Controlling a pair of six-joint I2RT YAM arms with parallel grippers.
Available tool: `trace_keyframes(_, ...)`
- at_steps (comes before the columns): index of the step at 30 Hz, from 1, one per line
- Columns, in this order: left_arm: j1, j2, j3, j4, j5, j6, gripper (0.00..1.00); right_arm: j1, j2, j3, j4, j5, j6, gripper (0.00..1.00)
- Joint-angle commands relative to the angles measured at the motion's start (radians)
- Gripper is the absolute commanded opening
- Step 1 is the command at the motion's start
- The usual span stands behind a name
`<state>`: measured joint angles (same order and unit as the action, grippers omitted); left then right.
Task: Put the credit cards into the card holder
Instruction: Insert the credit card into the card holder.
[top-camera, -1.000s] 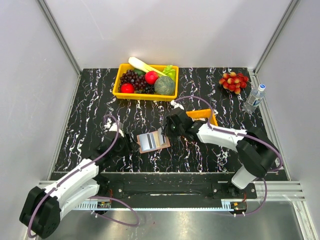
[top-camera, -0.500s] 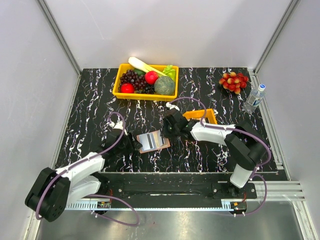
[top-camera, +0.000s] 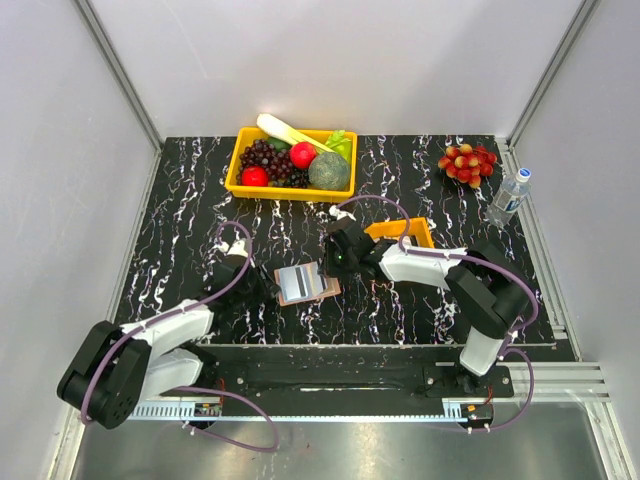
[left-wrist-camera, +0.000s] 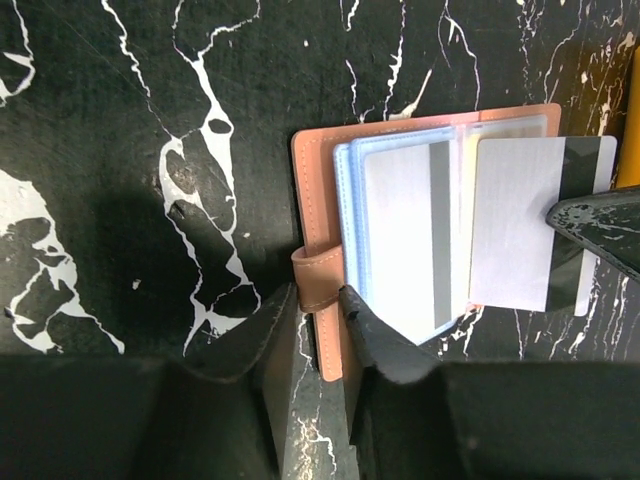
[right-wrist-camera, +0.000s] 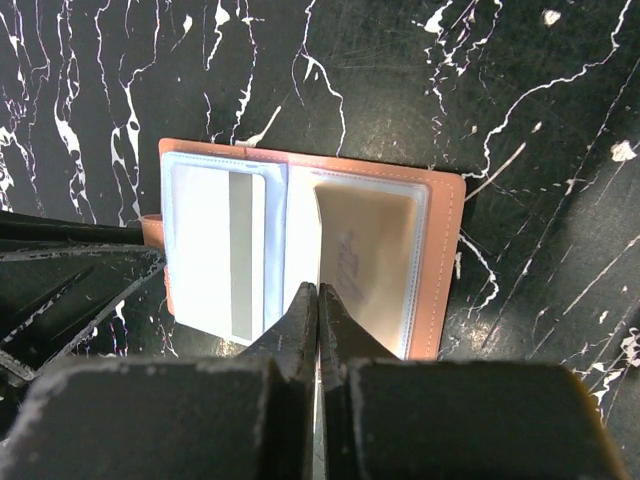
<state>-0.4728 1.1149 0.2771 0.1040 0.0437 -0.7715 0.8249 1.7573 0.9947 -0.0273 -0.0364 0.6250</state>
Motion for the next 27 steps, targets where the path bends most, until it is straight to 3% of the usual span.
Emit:
trace_keyframes(1,0.005,0.013,0.013,0.042,-0.008,-0.012,0.24,0.011,0.016,0.028,-0.005,-0.01,-0.025,0.0)
trace_keyframes(5,0.005,-0.009,0.013,0.039,-0.005,-0.018,0.0,0.01,0.007,0.025,-0.013,-0.008,-0.028,0.0)
trace_keyframes(14,0.005,-0.174,0.037,0.014,0.041,0.034,0.0,0.006,-0.09,0.058,-0.08,0.032,-0.065,0.0)
trace_keyframes(18,0.007,-0.175,0.051,-0.02,0.045,0.054,0.0,0.006,-0.153,0.068,-0.112,0.11,-0.071,0.0)
trace_keyframes(23,0.005,-0.17,0.036,0.02,0.096,0.051,0.0,0.016,-0.211,0.067,-0.079,0.087,0.022,0.0)
trace_keyframes(27,0.005,-0.185,0.037,0.007,0.096,0.052,0.0,0.08,-0.208,0.107,-0.074,0.183,0.021,0.0)
